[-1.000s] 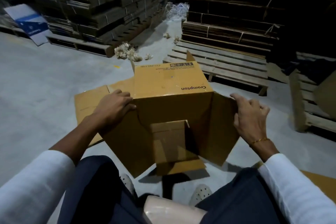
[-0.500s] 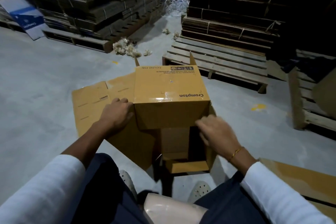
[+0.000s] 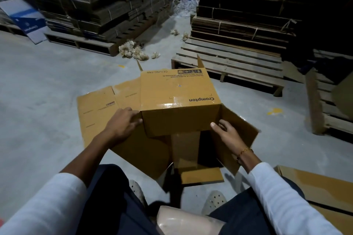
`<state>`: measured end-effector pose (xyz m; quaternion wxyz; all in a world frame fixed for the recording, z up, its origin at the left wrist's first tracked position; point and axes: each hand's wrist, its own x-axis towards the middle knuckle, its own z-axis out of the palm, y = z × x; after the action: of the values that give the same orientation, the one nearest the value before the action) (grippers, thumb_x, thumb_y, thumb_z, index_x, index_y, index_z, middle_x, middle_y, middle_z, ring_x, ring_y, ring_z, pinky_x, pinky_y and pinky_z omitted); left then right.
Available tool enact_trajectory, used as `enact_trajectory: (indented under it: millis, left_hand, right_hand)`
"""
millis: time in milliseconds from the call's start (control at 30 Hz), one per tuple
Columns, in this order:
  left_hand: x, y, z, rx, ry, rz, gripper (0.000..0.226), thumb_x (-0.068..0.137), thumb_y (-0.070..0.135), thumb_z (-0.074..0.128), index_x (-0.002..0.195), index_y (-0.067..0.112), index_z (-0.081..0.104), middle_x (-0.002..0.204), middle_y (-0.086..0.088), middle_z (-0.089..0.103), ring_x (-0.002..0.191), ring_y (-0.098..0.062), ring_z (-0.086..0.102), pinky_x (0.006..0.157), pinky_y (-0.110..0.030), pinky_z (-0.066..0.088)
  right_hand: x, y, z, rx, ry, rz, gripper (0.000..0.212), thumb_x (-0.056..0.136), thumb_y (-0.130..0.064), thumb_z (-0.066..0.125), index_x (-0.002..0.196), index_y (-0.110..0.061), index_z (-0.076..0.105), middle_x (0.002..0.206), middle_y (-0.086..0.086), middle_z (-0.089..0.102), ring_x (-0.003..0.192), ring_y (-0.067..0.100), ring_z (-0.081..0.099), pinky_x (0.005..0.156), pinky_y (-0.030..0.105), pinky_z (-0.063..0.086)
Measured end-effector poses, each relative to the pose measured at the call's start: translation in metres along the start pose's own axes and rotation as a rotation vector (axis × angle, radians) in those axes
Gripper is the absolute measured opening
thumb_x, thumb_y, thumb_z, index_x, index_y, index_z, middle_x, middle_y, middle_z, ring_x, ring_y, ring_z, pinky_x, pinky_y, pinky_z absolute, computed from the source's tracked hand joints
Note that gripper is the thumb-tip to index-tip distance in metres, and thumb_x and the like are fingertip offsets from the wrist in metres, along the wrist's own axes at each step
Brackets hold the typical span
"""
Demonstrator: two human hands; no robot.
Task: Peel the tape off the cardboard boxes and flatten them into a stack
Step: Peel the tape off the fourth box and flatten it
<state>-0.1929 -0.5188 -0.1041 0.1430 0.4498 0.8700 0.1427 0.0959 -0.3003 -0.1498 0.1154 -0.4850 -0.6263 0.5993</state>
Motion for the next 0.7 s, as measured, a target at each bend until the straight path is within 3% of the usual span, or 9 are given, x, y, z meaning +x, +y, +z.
enact_trajectory:
  millis: [100,167,200,300,367,433,533,600,700]
  left_hand:
    - [-0.007,0.008,-0.006,-0.225,-0.001,-0.053,0.035,0.103,0.037,0.050,0.127,0.014,0.065,0.119,-0.005,0.059,0.106,-0.025,0.055,0.094,-0.047,0.048]
    - [-0.011,0.014,-0.013,-0.466,0.015,-0.109,0.031,0.103,0.035,0.052,0.112,0.012,0.071,0.111,-0.007,0.066,0.099,-0.029,0.063,0.091,-0.049,0.052]
    - [-0.012,0.016,-0.017,-0.573,0.027,-0.146,0.032,0.103,0.034,0.052,0.105,0.010,0.073,0.105,-0.008,0.070,0.096,-0.031,0.065,0.090,-0.049,0.052]
    - [-0.014,0.023,-0.031,-0.800,0.102,-0.250,0.047,0.104,0.040,0.051,0.100,-0.002,0.072,0.104,-0.021,0.071,0.095,-0.034,0.064,0.089,-0.047,0.049]
    - [-0.019,0.027,-0.035,-0.835,0.124,-0.266,0.049,0.105,0.041,0.047,0.101,-0.002,0.070,0.098,-0.021,0.068,0.087,-0.028,0.059,0.075,-0.038,0.046]
    - [-0.025,0.027,-0.034,-0.756,0.074,-0.254,0.047,0.107,0.039,0.043,0.099,0.001,0.070,0.089,-0.014,0.063,0.080,-0.025,0.055,0.067,-0.034,0.043]
    - [-0.040,0.026,-0.031,-0.738,-0.048,-0.341,0.038,0.106,0.032,0.046,0.086,0.010,0.069,0.078,-0.007,0.065,0.068,-0.020,0.056,0.061,-0.028,0.041]
    - [-0.053,0.026,-0.028,-0.715,-0.091,-0.388,0.033,0.105,0.028,0.048,0.081,0.010,0.063,0.065,-0.003,0.062,0.052,-0.015,0.055,0.052,-0.023,0.039]
    - [-0.070,0.015,-0.016,-0.680,-0.092,-0.355,0.015,0.099,0.012,0.057,0.085,0.005,0.057,0.053,-0.004,0.043,0.040,-0.016,0.038,0.042,-0.021,0.029]
  right_hand:
    - [-0.005,0.003,0.005,0.057,0.015,-0.082,0.041,0.098,-0.045,0.061,0.118,-0.010,0.066,0.114,0.000,0.071,0.107,0.019,0.065,0.087,0.029,0.051]
    - [-0.010,-0.003,0.006,0.071,0.069,-0.132,0.033,0.102,-0.037,0.056,0.090,-0.008,0.065,0.085,0.003,0.068,0.081,0.022,0.063,0.063,0.026,0.047]
    - [-0.011,-0.008,0.006,0.113,0.082,-0.143,0.031,0.104,-0.033,0.055,0.086,-0.009,0.064,0.082,0.005,0.066,0.077,0.022,0.061,0.060,0.026,0.047]
    - [-0.016,-0.041,0.009,0.356,0.109,-0.157,0.018,0.105,-0.020,0.052,0.115,-0.009,0.062,0.103,0.006,0.067,0.095,0.022,0.065,0.073,0.033,0.057]
    - [-0.019,-0.067,0.007,0.475,0.155,-0.118,0.031,0.104,-0.015,0.053,0.135,-0.017,0.050,0.113,0.008,0.062,0.098,0.021,0.065,0.059,0.028,0.059]
    - [-0.023,-0.084,0.004,0.508,0.158,-0.081,0.043,0.104,-0.010,0.052,0.144,-0.021,0.041,0.120,0.015,0.061,0.087,0.021,0.065,0.044,0.022,0.051]
    - [-0.034,-0.093,0.009,0.535,0.074,-0.008,0.039,0.105,-0.004,0.046,0.143,-0.011,0.043,0.120,0.020,0.059,0.077,0.023,0.064,0.040,0.023,0.051]
    - [-0.039,-0.093,0.021,0.562,0.037,0.028,0.031,0.104,0.000,0.042,0.134,-0.002,0.049,0.113,0.021,0.060,0.081,0.028,0.065,0.044,0.033,0.057]
    - [-0.040,-0.084,0.047,0.569,0.034,0.063,0.026,0.103,0.002,0.040,0.118,0.003,0.061,0.111,0.026,0.065,0.086,0.036,0.069,0.058,0.048,0.062]
